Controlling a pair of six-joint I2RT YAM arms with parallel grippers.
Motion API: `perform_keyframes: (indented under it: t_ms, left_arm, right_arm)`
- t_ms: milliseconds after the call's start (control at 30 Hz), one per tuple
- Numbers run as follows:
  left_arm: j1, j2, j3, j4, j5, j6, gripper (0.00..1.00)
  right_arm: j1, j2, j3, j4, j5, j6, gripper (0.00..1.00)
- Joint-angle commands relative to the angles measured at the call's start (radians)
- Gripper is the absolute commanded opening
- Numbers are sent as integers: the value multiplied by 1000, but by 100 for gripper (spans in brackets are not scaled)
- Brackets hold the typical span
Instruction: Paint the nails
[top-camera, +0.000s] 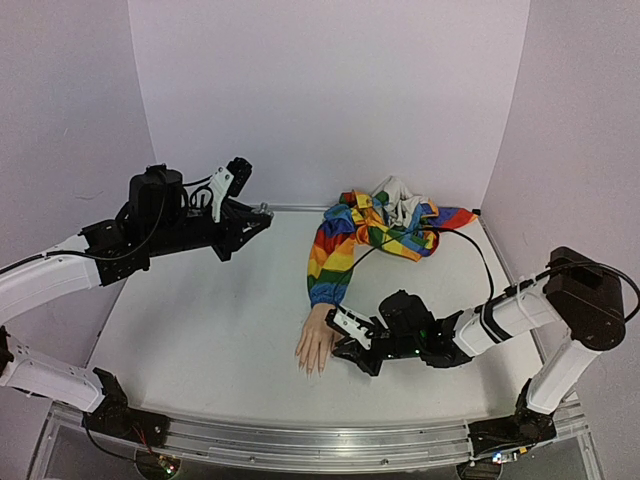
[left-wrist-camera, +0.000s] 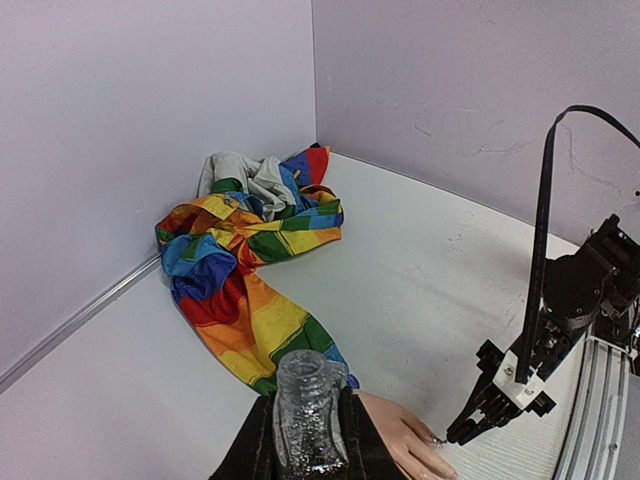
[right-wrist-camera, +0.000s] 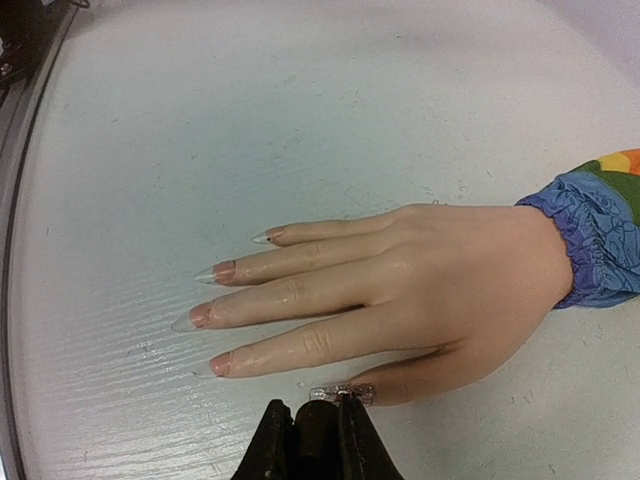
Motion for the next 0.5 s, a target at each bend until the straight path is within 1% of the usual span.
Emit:
perform_keyframes:
  t_ms: [0, 467]
  left_arm:
    - [6, -21, 6, 59, 11, 8, 0]
    - [6, -19, 7, 59, 11, 7, 0]
  right_arm:
    - [6, 6, 27, 30, -28, 16, 0]
    - [6, -13, 16, 38, -50, 27, 0]
